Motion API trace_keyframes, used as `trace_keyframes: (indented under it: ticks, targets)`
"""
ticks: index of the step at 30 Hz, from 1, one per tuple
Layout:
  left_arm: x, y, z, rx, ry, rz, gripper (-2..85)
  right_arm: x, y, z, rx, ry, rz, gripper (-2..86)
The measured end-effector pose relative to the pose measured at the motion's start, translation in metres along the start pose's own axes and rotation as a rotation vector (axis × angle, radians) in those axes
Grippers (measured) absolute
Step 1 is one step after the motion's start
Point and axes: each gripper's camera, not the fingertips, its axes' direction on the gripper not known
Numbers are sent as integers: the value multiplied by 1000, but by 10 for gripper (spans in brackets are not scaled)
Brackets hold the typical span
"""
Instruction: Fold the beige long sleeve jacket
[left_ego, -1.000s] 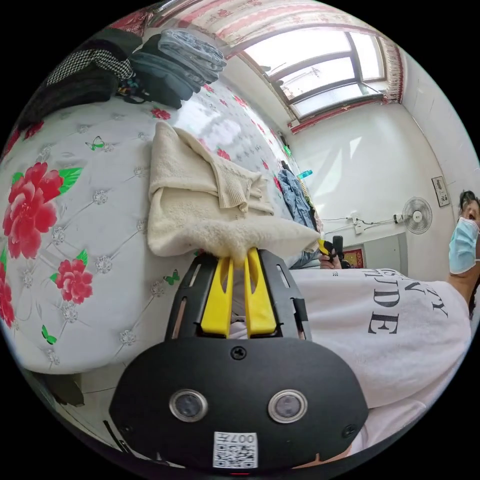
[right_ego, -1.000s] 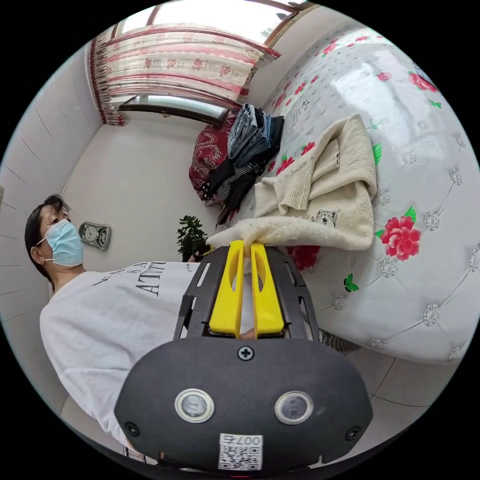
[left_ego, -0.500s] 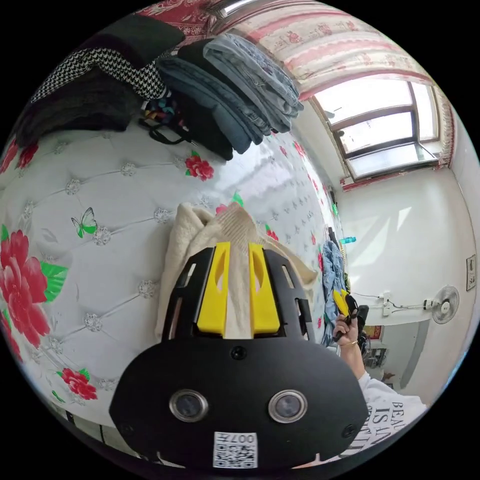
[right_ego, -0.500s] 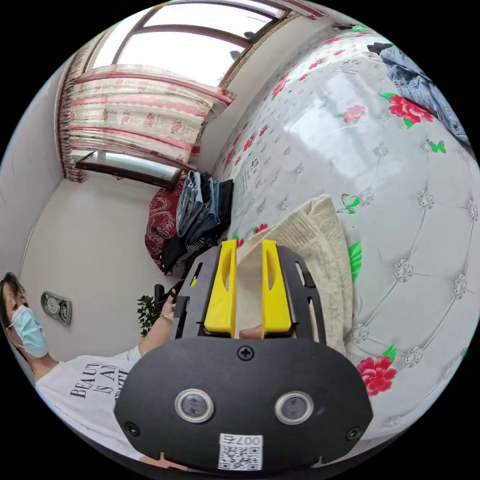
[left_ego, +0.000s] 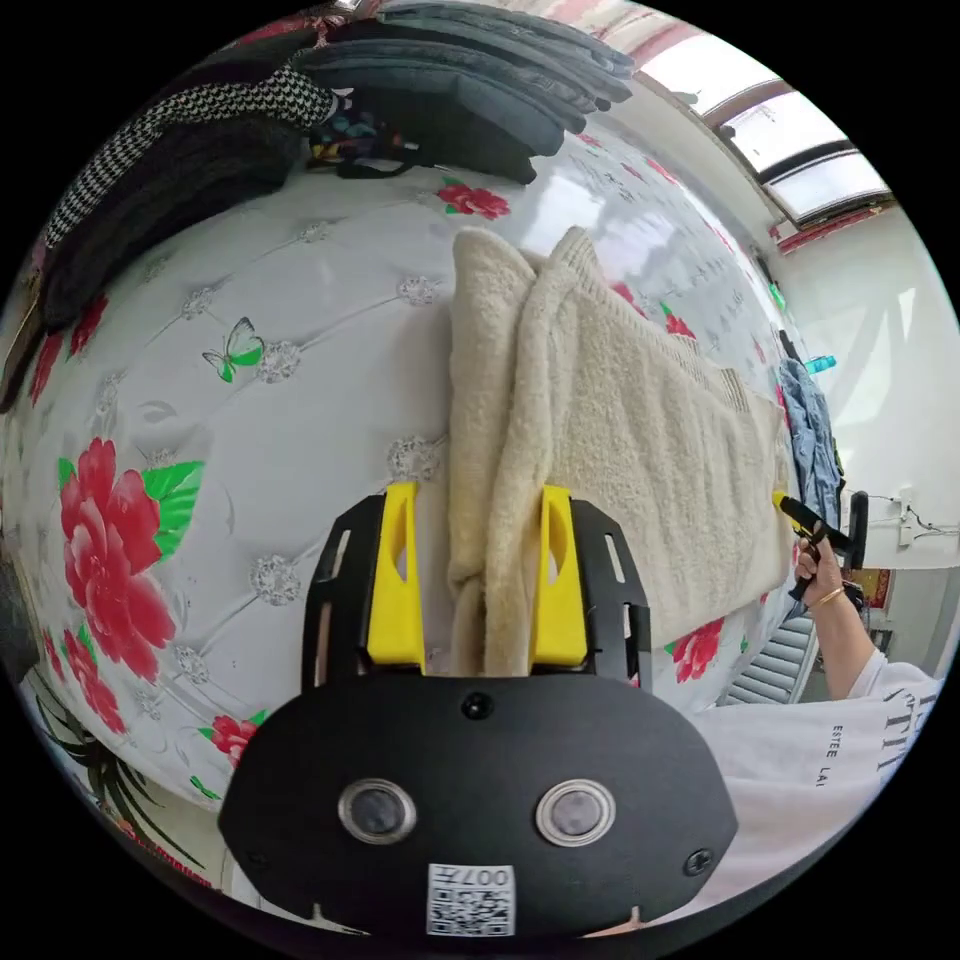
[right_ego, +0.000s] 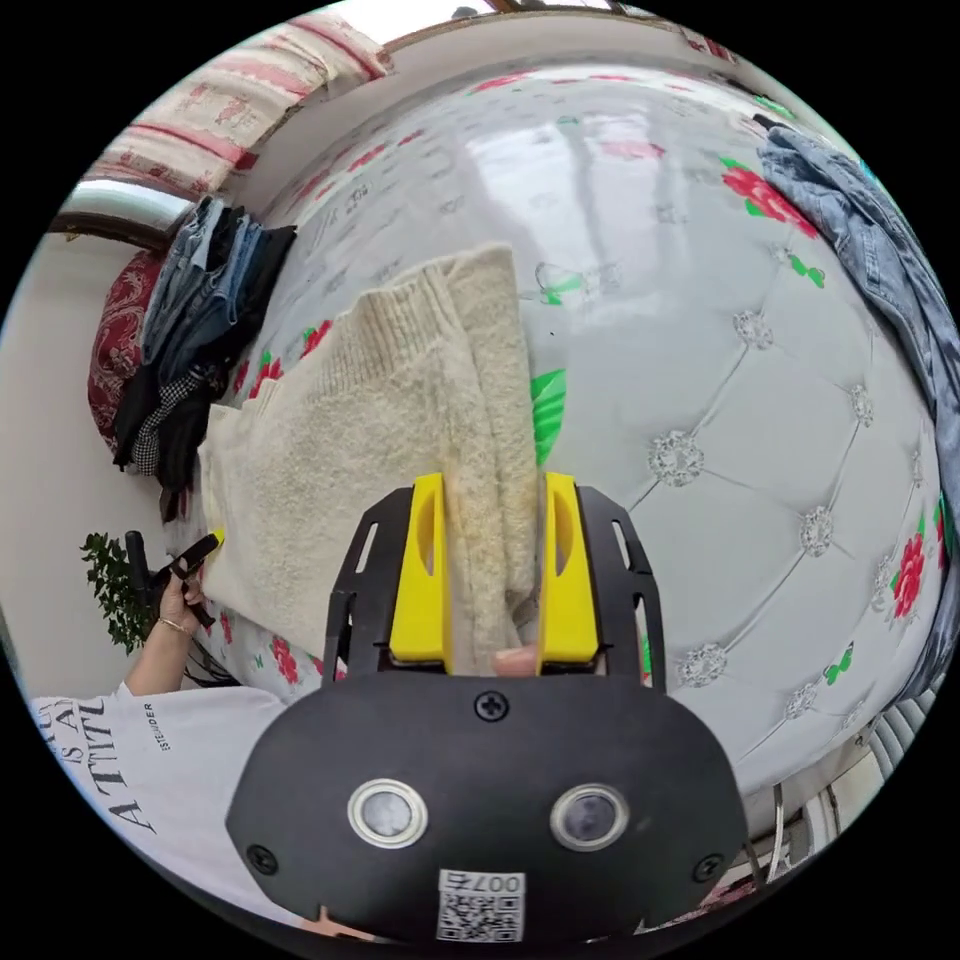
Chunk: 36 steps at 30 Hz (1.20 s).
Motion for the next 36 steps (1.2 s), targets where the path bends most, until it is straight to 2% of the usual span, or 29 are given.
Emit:
trace_keyframes:
  ticks: [4,7,9,14,18,24,25,28,30,32,36]
  targets:
    - [1,3,-13,-31,59,6,141,7,1,-16,-29,-91,38,111]
    - [-9,23,-33,6,83,-35,135,19,32,-47,57,-167,78,112]
    - [-20,40,-46,36,137,-92,129,44,66,-62,97,-298,197,112]
    - [-37,84,-71,87,215,-189,120,68,129,-64,121,-390,376,112]
    - [-42,104,-79,72,232,-218,120,64,142,-35,55,-532,461,107]
    - [-45,125,-92,79,272,-252,117,46,130,-44,107,-501,539,81]
    - [-46,129,-96,82,277,-253,117,40,125,-50,108,-480,515,77]
    - [-51,141,-105,100,282,-262,117,-28,87,-99,140,-346,205,63]
    - [-56,148,-109,109,293,-269,117,-117,58,-139,151,-216,-142,56]
    - [-62,155,-112,117,313,-286,118,-190,47,-156,150,-169,-384,53]
    - [-71,171,-123,181,394,-343,119,-341,57,-135,59,-225,-809,51]
